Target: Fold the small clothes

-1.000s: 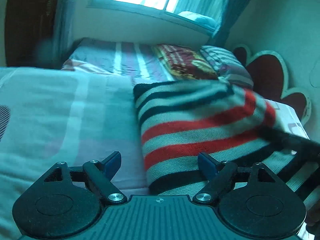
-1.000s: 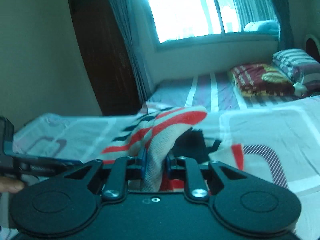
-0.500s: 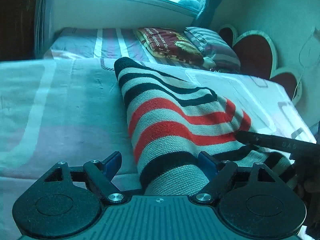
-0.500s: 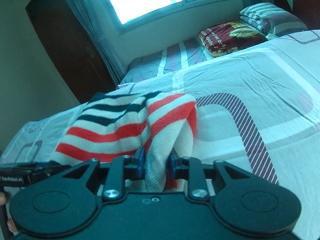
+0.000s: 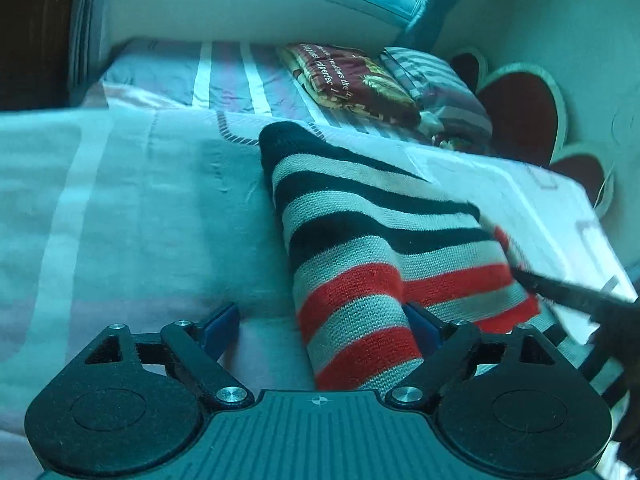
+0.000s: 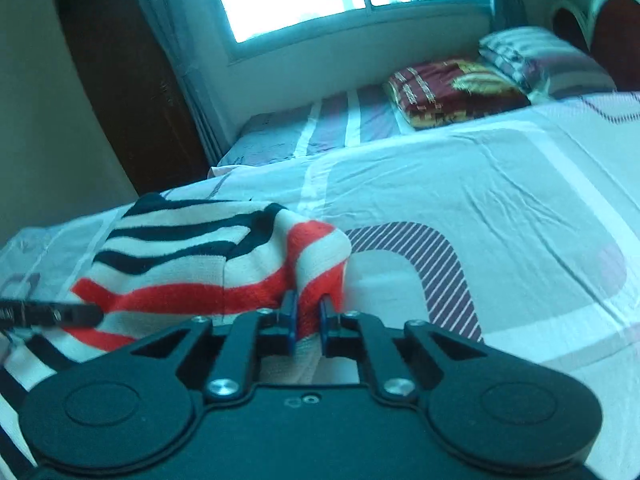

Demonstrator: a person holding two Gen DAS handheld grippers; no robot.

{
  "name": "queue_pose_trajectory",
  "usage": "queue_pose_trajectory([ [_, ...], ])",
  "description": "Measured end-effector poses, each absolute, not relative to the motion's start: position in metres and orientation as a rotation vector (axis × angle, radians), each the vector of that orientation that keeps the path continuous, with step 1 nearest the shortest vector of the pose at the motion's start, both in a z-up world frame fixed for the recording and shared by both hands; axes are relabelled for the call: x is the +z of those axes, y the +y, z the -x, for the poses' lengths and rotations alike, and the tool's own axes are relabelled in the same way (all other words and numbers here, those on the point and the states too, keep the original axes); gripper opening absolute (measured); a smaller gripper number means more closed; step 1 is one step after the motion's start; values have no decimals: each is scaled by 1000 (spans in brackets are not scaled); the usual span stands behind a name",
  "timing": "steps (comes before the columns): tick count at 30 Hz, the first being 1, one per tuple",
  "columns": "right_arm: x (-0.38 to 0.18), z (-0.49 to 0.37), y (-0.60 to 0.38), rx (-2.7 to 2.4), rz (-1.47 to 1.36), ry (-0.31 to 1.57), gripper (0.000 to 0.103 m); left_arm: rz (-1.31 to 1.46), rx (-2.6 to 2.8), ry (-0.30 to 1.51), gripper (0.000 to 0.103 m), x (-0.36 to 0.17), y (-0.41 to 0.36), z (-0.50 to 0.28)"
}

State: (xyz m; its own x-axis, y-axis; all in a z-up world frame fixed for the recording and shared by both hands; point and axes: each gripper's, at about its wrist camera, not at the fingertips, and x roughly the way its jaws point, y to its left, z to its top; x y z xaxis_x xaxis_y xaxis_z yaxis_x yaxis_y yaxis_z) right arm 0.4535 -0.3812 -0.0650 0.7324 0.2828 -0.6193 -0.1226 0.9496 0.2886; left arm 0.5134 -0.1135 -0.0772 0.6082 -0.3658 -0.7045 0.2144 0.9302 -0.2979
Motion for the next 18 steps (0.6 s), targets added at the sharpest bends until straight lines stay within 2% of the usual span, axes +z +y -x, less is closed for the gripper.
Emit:
queue_pose_trajectory([
  [2,-55,-453,-379,205,-228,733,20,214,-337,855,88,-71,-108,-511],
  [3,-47,-448,-379,187,-222,723,29,208,-340,834,88,-65,-106,-503],
  [4,-38,-439,-382,176,-217,702,31,191,-349,808,88,-57,-105,-493],
  [10,-7,-360,-378,315,-146,634,30,246,-431,776,88,-44,-86,-435],
  [12,-13,-348,-366,341,-89,656,27,241,-418,781,88,-48,-86,-430],
  [14,-26,-346,-357,294,3,697,28,238,-410,792,88,-55,-87,-429],
  [18,-39,-348,-362,279,-49,713,29,147,-384,775,88,-59,-98,-420],
])
